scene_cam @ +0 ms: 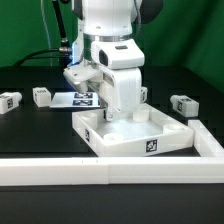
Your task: Assemble square table
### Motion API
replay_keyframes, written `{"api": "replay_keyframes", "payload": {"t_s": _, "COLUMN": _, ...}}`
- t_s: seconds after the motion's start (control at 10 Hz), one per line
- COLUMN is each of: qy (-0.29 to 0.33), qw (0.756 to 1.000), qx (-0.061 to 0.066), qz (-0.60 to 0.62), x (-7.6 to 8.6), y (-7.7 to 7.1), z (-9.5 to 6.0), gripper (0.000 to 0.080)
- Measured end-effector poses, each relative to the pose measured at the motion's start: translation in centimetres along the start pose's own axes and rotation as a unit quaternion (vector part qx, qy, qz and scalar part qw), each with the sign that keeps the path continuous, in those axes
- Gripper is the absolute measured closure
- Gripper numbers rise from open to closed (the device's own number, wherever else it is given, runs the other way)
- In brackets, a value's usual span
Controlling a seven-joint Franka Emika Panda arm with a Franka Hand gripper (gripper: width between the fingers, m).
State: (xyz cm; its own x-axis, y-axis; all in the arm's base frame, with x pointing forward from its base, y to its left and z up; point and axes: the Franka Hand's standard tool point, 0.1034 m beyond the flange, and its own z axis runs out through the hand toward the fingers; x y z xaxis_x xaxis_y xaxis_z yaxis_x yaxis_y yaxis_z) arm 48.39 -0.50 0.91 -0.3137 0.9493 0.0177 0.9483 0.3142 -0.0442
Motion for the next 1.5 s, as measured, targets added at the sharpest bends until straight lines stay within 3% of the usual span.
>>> {"api": "replay_keyframes", "payload": {"t_s": 0.4, "qy": 0.0, "qw": 1.0, "qx": 0.0, "qz": 0.008, "x": 0.1, "y": 0.1, "z": 0.0, "gripper": 0.0742}}
{"api": "replay_keyframes", "payload": {"t_s": 0.6, "qy": 0.005, "qw": 0.996, "qx": -0.006, "qz": 0.084, "x": 1.8, "y": 1.8, "z": -0.1, "gripper": 0.0742}}
{"api": "replay_keyframes", "payload": {"t_s": 1.0, "qy": 0.01, "qw": 0.992, "qx": -0.011, "qz": 0.125, "x": 1.9, "y": 5.6, "z": -0.2, "gripper": 0.0742}}
{"api": "replay_keyframes", "payload": {"t_s": 1.3, "qy": 0.016, "qw": 0.986, "qx": 0.018, "qz": 0.165, "x": 2.8, "y": 6.7, "z": -0.2, "gripper": 0.0735}}
{"api": "replay_keyframes", "payload": {"t_s": 1.5, "qy": 0.014, "qw": 0.98, "qx": 0.046, "qz": 0.195, "x": 3.4, "y": 7.0, "z": -0.3, "gripper": 0.0734}}
